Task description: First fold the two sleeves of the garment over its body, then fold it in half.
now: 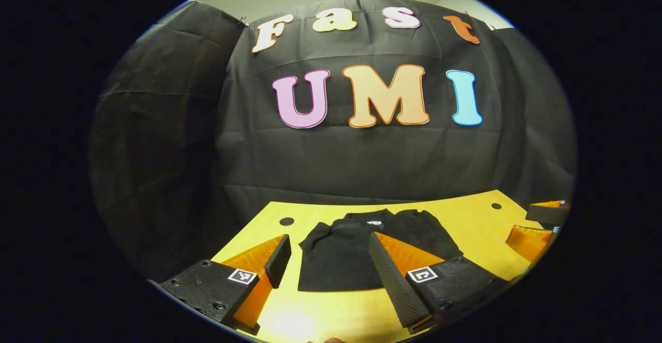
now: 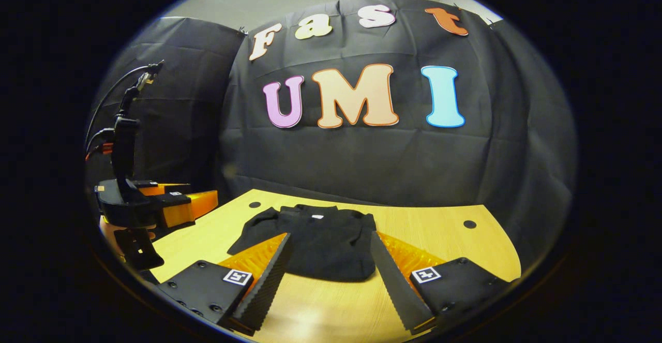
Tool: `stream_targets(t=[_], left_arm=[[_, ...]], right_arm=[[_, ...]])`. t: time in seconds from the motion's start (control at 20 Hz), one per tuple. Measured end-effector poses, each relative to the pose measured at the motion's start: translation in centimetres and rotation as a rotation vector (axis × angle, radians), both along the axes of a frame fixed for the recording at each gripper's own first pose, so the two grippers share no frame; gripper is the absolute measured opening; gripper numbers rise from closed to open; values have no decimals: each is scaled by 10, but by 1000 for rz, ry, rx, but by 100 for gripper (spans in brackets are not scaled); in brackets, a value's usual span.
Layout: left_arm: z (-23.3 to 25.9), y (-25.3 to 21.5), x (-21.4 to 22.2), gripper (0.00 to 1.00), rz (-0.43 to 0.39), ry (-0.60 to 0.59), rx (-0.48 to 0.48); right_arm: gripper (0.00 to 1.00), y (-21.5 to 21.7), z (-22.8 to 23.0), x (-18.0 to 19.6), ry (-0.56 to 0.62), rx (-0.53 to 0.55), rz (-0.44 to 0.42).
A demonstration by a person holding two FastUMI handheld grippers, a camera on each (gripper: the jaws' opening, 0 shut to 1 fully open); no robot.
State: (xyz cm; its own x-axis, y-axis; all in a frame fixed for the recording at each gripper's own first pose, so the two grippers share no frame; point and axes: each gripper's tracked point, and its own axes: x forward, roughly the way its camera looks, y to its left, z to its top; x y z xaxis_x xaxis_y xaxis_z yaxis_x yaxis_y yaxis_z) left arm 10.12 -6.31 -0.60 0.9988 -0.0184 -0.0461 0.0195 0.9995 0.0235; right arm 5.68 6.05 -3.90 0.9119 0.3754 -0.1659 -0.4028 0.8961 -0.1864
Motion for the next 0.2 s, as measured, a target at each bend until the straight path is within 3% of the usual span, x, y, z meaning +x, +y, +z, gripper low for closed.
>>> stream_targets(t=[0.2], left_arm=[[-16,-5,-35,92,-18,24,42]], right_arm=[[96,-12,-13,-34,22,27,9]])
